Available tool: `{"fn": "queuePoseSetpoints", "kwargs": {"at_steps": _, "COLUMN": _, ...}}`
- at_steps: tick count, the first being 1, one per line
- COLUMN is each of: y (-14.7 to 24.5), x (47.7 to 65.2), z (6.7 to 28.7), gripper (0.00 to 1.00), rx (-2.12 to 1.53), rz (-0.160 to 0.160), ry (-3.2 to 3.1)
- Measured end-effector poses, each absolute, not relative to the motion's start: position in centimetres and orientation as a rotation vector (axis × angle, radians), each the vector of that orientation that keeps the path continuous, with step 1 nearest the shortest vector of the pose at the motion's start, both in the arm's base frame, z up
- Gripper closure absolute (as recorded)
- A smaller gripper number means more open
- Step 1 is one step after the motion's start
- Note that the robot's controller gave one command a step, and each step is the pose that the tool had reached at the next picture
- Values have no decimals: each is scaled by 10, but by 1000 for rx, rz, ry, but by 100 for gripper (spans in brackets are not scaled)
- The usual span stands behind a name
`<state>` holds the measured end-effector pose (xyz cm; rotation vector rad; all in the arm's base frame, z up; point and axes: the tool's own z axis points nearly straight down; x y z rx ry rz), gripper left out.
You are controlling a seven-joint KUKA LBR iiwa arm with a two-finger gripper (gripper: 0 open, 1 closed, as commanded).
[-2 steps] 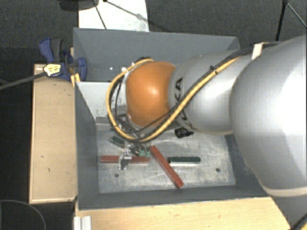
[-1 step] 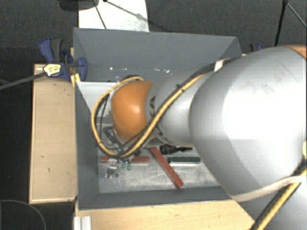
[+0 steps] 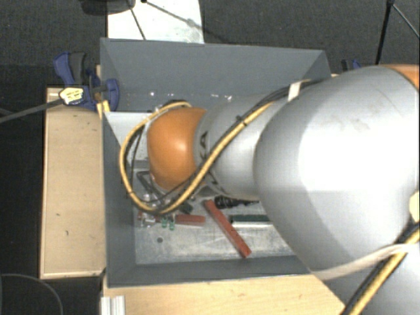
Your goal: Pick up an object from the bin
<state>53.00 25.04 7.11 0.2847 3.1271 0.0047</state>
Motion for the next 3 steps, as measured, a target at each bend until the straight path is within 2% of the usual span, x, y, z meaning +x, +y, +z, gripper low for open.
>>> {"fn": "queuePoseSetpoints", "kwargs": {"at_steps": 2, "y": 250, "x": 529, "z": 74, "gripper": 100, "rx": 287, "rz": 3, "ry": 3128}}
{"fn": "queuePoseSetpoints", "kwargs": {"at_steps": 3, "y": 249, "x": 529, "z": 82, "gripper": 100, "rx": 289, "rz": 1, "ry": 3128}}
